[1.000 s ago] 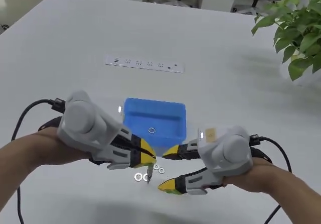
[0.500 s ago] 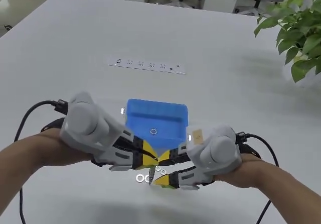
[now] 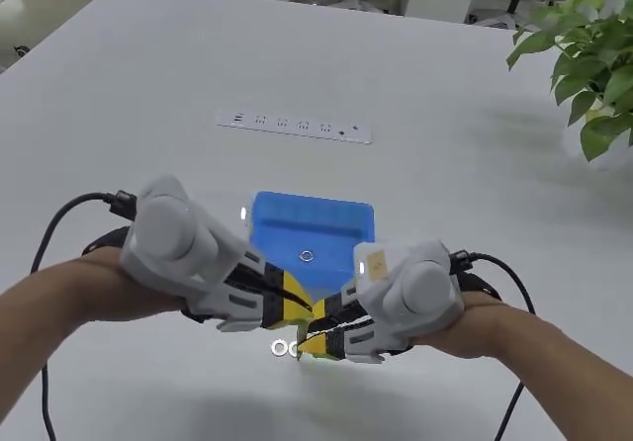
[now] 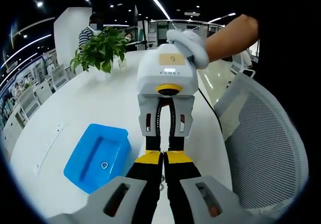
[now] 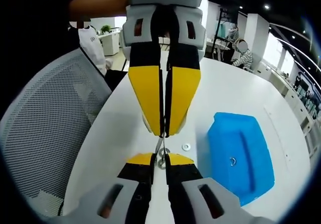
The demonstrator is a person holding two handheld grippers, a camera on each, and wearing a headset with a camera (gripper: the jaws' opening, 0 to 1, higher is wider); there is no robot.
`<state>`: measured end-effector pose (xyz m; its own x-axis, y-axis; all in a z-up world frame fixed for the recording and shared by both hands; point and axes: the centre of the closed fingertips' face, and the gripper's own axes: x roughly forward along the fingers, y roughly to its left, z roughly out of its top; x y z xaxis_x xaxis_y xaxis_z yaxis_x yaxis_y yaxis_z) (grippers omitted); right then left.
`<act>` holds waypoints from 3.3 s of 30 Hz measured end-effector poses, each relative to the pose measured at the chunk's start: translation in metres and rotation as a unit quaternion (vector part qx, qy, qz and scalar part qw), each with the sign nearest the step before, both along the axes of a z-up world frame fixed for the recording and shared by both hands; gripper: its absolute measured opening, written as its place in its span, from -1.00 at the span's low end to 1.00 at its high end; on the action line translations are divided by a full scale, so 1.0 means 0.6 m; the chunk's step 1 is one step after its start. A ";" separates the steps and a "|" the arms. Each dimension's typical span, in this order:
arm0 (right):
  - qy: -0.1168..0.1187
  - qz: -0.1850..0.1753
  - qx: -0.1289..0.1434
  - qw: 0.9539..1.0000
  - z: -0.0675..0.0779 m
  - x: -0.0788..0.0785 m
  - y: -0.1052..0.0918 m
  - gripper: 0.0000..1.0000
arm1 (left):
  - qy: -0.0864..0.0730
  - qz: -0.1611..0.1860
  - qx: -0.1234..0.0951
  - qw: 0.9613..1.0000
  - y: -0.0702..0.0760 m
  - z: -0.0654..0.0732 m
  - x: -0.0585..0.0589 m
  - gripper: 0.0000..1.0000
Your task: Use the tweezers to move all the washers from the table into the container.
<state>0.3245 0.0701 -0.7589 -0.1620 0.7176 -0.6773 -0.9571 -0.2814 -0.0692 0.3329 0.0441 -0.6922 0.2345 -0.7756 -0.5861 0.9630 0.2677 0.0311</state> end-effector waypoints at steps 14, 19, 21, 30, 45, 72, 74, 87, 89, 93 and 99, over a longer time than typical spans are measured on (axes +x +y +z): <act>-0.007 0.006 0.006 1.000 0.000 -0.001 -0.001 -0.84 | 0.001 -0.002 -0.003 1.000 -0.001 0.000 -0.002 -0.90; -0.006 0.003 0.010 1.000 0.000 -0.001 -0.002 -0.86 | 0.001 -0.002 -0.004 1.000 -0.003 -0.001 -0.003 -0.90; -0.004 0.000 0.011 1.000 0.000 -0.001 -0.002 -0.86 | 0.001 -0.002 -0.005 1.000 -0.004 -0.001 -0.003 -0.89; -0.007 -0.004 0.014 1.000 0.004 0.004 -0.002 -0.86 | 0.000 0.003 -0.009 1.000 -0.004 0.003 -0.002 -0.89; -0.002 -0.009 0.020 1.000 0.016 0.005 0.000 -0.85 | -0.005 0.026 -0.039 0.999 0.011 0.023 0.005 -0.62; -0.024 -0.001 0.027 0.999 0.075 0.029 0.002 -0.85 | 0.009 0.119 -0.085 0.989 0.057 0.033 0.008 0.47; -0.025 -0.002 0.028 0.999 0.078 0.033 0.001 -0.85 | 0.008 0.122 -0.089 0.989 0.058 0.035 0.008 0.54; -0.038 -0.019 0.037 0.998 0.101 0.070 -0.002 -0.85 | 0.000 0.143 -0.091 0.986 0.074 0.035 0.010 0.78; -0.038 -0.021 0.038 0.998 0.103 0.076 -0.003 -0.85 | 0.000 0.145 -0.091 0.985 0.076 0.035 0.011 0.79; -0.043 -0.027 0.039 0.998 0.106 0.089 -0.003 -0.85 | -0.002 0.145 -0.091 0.985 0.078 0.035 0.011 0.80; -0.047 -0.039 0.042 0.997 0.107 0.107 -0.004 -0.85 | -0.007 0.149 -0.093 0.984 0.082 0.038 0.015 0.86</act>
<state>0.3889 0.0675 -0.6947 -0.0423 0.7798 -0.6245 -0.9639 -0.1963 -0.1797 0.3422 0.0933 -0.6695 0.4754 -0.7648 -0.4349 0.8405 0.5409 -0.0325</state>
